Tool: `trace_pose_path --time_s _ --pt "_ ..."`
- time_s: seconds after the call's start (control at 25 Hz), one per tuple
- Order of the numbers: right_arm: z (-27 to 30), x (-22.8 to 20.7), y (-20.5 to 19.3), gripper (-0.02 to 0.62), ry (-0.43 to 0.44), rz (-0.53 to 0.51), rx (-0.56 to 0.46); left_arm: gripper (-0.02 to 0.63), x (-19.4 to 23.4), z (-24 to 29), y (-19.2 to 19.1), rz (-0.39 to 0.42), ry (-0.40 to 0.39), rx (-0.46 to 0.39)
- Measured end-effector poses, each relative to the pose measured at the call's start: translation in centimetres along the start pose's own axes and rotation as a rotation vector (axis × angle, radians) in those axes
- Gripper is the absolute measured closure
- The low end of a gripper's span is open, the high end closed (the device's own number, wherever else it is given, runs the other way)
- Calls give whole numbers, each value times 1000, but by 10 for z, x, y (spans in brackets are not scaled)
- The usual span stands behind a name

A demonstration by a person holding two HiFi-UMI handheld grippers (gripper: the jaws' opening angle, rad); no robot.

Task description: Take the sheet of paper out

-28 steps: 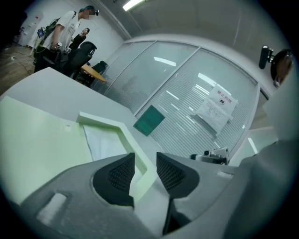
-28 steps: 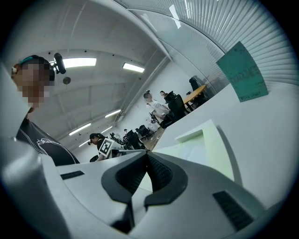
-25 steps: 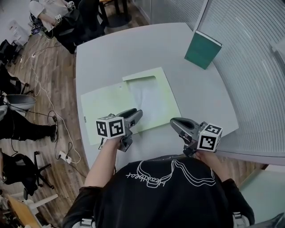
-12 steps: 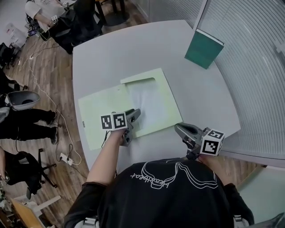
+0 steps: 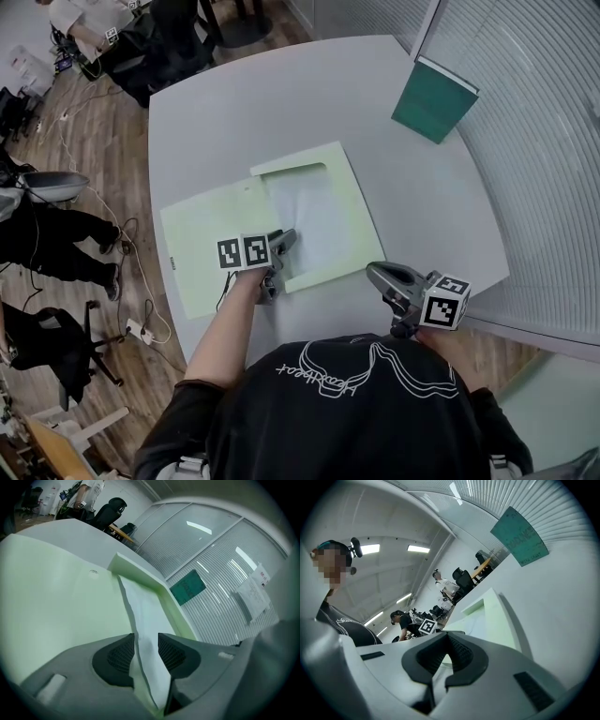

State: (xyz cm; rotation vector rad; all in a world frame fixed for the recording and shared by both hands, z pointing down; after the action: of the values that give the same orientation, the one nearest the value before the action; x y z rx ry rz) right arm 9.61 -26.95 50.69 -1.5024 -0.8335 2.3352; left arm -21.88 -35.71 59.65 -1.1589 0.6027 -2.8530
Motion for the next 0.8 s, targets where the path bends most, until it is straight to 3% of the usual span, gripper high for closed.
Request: trace_pose_path --time_s 0.44,0.64,0.8 --pt "7 -17 -8 586 17 67 -9 468 -3 3 5 -3 50 30" --pt "6 -19 -3 586 15 66 -9 559 -1 4 6 -15 96 42" --pt "8 -18 -5 586 4 58 17 574 1 4 6 -31 86 46"
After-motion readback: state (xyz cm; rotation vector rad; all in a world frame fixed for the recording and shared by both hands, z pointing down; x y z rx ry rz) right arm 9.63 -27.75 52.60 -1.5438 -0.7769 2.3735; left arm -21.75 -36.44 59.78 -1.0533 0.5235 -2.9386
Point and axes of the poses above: the fingertips, and each gripper's own axes: z forward along the fingers, x to its left, y out of its top, the point moved 10 cm from there along -z, backward along the fingers, and after that the axes turned 8 degrees about x, right-handed, at the moved point
